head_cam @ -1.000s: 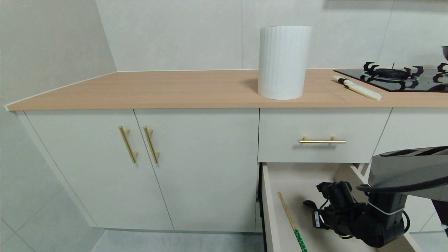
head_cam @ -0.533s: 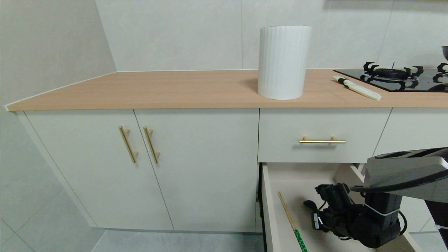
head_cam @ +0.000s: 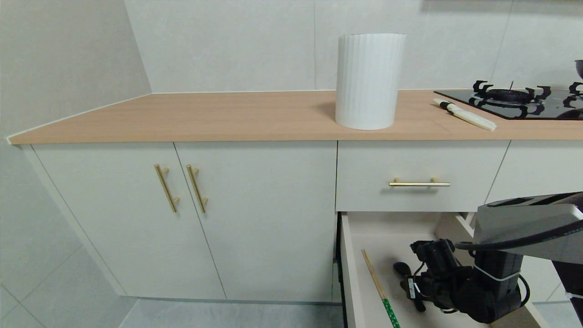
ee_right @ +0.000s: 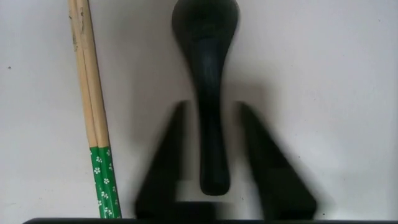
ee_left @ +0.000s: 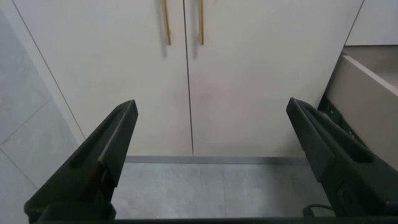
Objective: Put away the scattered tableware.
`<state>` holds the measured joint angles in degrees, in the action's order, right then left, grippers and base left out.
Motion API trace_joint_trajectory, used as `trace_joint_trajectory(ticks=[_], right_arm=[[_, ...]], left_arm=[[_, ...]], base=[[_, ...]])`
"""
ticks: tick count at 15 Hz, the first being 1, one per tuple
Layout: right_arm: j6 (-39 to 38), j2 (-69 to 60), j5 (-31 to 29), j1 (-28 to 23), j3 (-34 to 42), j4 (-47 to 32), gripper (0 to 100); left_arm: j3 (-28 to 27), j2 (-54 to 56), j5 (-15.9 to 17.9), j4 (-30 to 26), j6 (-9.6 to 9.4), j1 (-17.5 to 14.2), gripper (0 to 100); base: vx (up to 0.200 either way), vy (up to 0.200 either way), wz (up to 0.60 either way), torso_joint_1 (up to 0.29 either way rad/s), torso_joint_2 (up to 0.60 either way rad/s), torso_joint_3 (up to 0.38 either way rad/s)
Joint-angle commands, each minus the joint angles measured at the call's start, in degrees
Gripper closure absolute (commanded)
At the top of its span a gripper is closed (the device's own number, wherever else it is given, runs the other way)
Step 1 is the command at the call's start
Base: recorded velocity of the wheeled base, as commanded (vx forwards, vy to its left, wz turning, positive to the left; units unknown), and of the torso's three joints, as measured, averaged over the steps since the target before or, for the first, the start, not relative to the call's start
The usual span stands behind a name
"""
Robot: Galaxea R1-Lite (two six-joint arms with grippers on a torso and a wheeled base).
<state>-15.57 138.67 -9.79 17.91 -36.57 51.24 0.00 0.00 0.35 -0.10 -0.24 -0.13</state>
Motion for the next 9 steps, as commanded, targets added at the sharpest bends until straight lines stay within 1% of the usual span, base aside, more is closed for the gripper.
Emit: trace_joint_trajectory(ticks=[1,6,9], right_arm=[[0.01,-0.06,0.03,0.02,0.01,0.09,0],[-0.08,-1.03,0.03,0.02,0.71,0.0,0],[-0.08,-8.41,0.12,-0.07,4.32,-0.61,0]], left_arm=[[0.0,0.0,0.0,0.01,-0.02,-0.04,0],[0.0,0.0,0.0,0.01,-0.02,-0.04,0],[0.0,0.0,0.0,0.01,-0.02,-0.04,0]], base=[[0.0,0.0,0.0,0.0,0.0,0.0],[0.0,0.0,0.0,0.0,0.0,0.0],[0.0,0.0,0.0,0.0,0.0,0.0]])
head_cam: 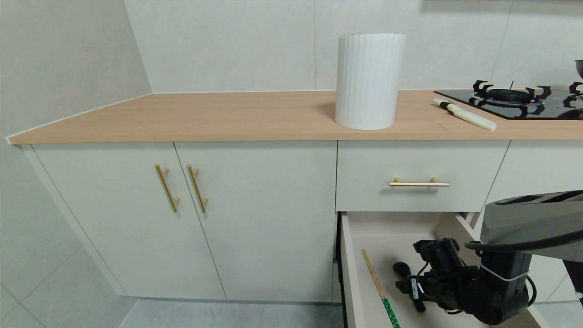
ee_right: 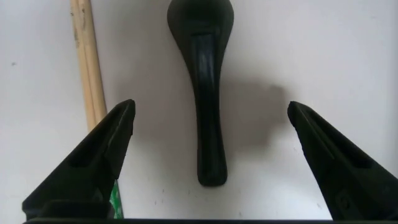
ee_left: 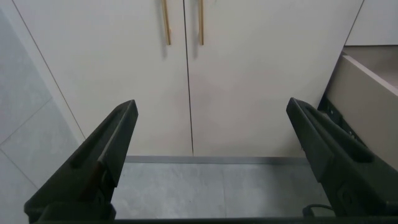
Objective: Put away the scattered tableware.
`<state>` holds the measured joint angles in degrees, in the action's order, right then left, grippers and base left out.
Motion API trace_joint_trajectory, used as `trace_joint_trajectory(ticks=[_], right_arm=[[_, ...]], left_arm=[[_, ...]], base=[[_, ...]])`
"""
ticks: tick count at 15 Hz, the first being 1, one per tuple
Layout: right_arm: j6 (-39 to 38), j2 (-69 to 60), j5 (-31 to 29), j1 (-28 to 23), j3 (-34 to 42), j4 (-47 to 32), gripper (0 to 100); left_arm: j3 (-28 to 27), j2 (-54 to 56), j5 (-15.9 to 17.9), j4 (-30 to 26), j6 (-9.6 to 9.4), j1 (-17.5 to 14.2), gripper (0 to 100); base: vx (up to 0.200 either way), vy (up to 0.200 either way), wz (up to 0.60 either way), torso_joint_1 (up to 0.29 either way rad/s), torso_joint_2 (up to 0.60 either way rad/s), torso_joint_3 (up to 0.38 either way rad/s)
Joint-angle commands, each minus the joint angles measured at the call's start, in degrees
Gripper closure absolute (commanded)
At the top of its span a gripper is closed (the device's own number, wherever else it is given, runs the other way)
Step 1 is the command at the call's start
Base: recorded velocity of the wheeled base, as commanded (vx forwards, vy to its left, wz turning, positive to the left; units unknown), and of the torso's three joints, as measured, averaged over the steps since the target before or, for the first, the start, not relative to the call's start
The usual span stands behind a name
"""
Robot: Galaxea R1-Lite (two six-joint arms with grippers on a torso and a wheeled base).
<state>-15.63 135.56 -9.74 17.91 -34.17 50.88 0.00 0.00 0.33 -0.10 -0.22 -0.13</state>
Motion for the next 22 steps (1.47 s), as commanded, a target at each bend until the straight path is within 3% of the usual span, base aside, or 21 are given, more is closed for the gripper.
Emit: trace_joint_trajectory(ticks=[1,3,8,9,10,11,13,15,17,22], right_arm=[[-0.02,-8.65,0.07,-0.24,3.32,-0.7,0],[-0.02,-16.64,0.16,-0.51,4.9,-3.95,0],[0.34,-40.37,2.27,-0.86,3.94,-26.63,0],[0.34,-40.37,2.27,-0.86,3.94,-26.63,0],[0.77,-48.99,5.35,-0.86,0.16,-39.63,0],[0.77,-53.03,7.63,-0.86,-2.48,-47.1,0],[0.95,-57.69,10.62,-0.86,-5.29,-56.07,0],[5.17,-59.18,11.32,-0.51,-5.03,-58.79,0],[5.61,-58.83,11.32,-0.07,-4.68,-58.79,0],[5.78,-58.92,11.32,0.99,-3.71,-58.88,0]], left_arm=[[0.0,0.0,0.02,0.01,-0.04,0.05,0],[0.0,0.0,0.02,0.01,-0.04,-0.04,0],[0.0,0.0,0.02,0.01,0.04,-0.04,0],[0.0,0.0,0.02,0.01,0.04,-0.04,0],[0.0,0.0,0.02,0.01,-0.04,-0.04,0],[0.0,0.0,0.02,0.01,-0.04,-0.04,0],[0.0,0.0,0.02,0.01,0.04,-0.04,0],[0.0,0.0,0.02,-0.08,-1.01,-0.04,0],[0.0,0.0,0.02,0.01,-0.13,-0.04,0],[0.0,0.0,0.02,0.01,-0.13,-0.04,0]], base=[[0.0,0.0,0.0,0.0,0.0,0.0],[0.0,0.0,0.0,0.0,0.0,0.0],[0.0,0.0,0.0,0.0,0.0,0.0],[0.0,0.0,0.0,0.0,0.0,0.0],[0.0,0.0,0.0,0.0,0.0,0.0],[0.0,0.0,0.0,0.0,0.0,0.0],[0.0,0.0,0.0,0.0,0.0,0.0],[0.0,0.0,0.0,0.0,0.0,0.0],[0.0,0.0,0.0,0.0,0.0,0.0],[0.0,0.0,0.0,0.0,0.0,0.0]])
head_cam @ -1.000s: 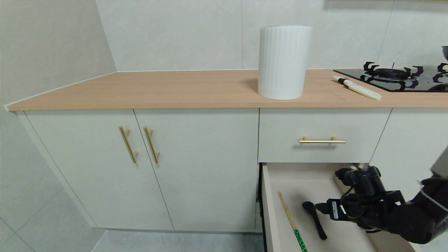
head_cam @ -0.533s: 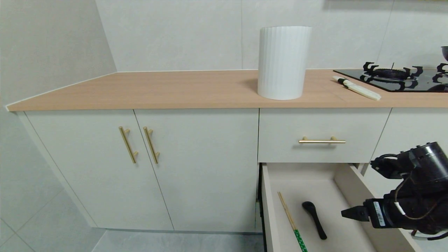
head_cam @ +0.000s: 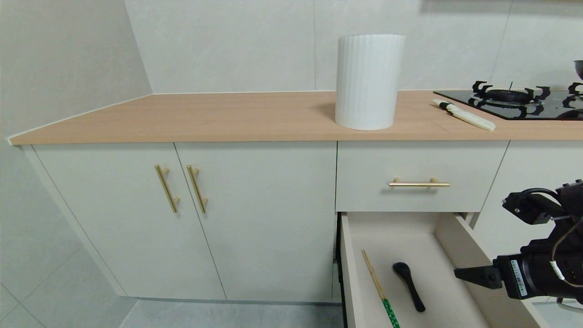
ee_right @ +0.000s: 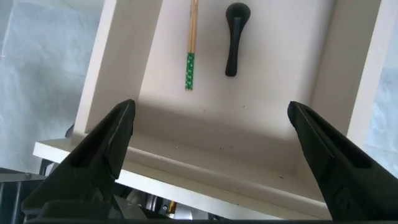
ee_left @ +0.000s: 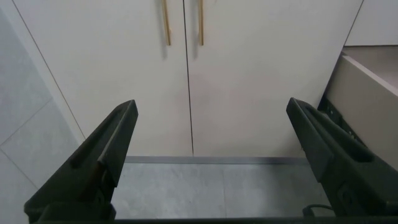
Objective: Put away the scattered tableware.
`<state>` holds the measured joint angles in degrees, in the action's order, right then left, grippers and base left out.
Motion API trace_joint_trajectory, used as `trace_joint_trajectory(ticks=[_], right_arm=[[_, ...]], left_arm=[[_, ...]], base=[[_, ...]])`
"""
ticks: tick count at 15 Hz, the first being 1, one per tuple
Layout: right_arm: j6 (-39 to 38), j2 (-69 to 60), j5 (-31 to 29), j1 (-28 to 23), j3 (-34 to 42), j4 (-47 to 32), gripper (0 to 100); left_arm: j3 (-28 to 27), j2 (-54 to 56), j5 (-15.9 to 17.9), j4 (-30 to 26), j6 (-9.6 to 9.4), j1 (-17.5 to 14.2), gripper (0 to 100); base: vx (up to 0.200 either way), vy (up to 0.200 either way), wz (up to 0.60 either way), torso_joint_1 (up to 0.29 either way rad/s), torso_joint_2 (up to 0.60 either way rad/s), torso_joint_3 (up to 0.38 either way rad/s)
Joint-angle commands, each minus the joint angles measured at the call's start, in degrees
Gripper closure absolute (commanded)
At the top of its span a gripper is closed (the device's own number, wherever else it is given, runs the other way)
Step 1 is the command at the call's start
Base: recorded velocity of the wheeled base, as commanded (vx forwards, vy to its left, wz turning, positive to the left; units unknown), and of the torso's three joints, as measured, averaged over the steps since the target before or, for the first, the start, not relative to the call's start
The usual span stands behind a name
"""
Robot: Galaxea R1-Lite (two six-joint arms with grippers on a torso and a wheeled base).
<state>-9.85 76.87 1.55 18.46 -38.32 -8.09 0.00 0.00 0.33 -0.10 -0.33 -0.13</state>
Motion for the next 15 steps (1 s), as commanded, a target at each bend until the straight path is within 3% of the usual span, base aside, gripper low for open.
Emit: trace_joint_trajectory(ticks=[1,5,8,13,15], right_arm=[[0.09,-0.06,0.03,1.14,0.52,0.1,0],[0.8,-0.06,0.03,2.9,1.75,0.01,0],[4.22,-0.23,0.03,4.31,3.86,-0.61,0],[9.85,0.21,0.47,10.2,5.71,-8.52,0],[11.34,2.67,3.11,12.22,6.67,-9.92,0]], left_arm=[[0.0,0.0,0.02,0.01,-0.02,-0.04,0],[0.0,0.0,0.02,0.01,-0.02,-0.04,0],[0.0,0.0,0.02,0.01,0.07,-0.04,0],[0.0,0.0,0.02,0.01,0.07,-0.04,0],[0.0,0.0,0.02,0.01,0.07,-0.04,0]], base=[[-0.2,0.0,0.0,0.007,0.0,0.007],[-0.2,0.0,0.0,0.006,0.0,0.002],[0.0,0.0,0.0,0.0,0.0,0.0],[0.0,0.0,0.0,0.0,0.0,0.0],[0.0,0.0,0.0,0.0,0.0,0.0]])
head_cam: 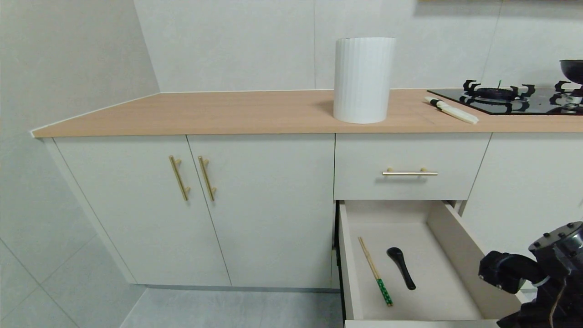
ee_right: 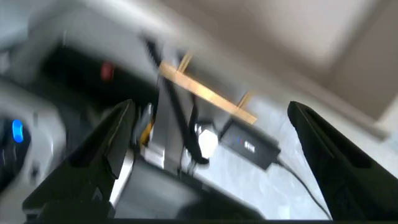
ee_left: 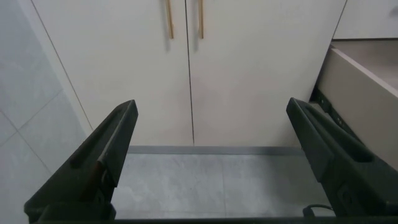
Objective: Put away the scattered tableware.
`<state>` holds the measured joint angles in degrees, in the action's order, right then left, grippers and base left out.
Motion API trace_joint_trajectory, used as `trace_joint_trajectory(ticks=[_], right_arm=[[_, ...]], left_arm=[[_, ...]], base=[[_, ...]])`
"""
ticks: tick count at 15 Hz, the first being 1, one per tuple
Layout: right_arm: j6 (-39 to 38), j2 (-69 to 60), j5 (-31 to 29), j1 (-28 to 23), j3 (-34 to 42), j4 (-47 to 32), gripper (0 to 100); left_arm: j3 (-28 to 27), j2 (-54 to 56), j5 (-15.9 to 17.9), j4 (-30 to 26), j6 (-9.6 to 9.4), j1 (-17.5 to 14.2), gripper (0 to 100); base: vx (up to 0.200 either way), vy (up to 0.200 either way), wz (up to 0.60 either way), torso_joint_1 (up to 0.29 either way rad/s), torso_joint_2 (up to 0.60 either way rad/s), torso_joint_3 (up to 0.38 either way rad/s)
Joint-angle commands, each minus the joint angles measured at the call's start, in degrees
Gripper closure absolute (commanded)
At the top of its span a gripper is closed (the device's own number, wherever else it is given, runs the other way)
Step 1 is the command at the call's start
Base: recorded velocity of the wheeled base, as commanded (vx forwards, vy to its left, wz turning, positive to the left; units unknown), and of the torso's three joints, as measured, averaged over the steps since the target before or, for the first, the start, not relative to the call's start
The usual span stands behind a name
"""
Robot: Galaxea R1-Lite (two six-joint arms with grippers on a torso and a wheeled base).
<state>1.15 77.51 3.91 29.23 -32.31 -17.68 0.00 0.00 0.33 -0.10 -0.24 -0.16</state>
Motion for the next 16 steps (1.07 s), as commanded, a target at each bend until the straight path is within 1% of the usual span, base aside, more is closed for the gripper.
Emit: trace_joint_trajectory(ticks=[1,6,13,16], right_arm=[[0.96,3.44,1.1,1.97,0.93,-0.43,0],[0.79,12.14,1.62,2.14,0.31,0.01,0],[-4.93,14.34,1.1,1.7,-2.24,0.36,0],[-6.86,15.57,-0.84,1.53,-3.11,0.54,0]], left_arm=[[0.0,0.0,0.02,0.01,-0.02,-0.02,0],[0.0,0.0,0.02,0.01,-0.02,-0.02,0],[0.0,0.0,0.02,0.01,-0.02,-0.02,0],[0.0,0.0,0.02,0.01,-0.02,-0.02,0]], base=[[0.0,0.0,0.0,0.0,0.0,0.0],[0.0,0.0,0.0,0.0,0.0,0.0],[0.0,0.0,0.0,0.0,0.0,0.0],[0.0,0.0,0.0,0.0,0.0,0.0]])
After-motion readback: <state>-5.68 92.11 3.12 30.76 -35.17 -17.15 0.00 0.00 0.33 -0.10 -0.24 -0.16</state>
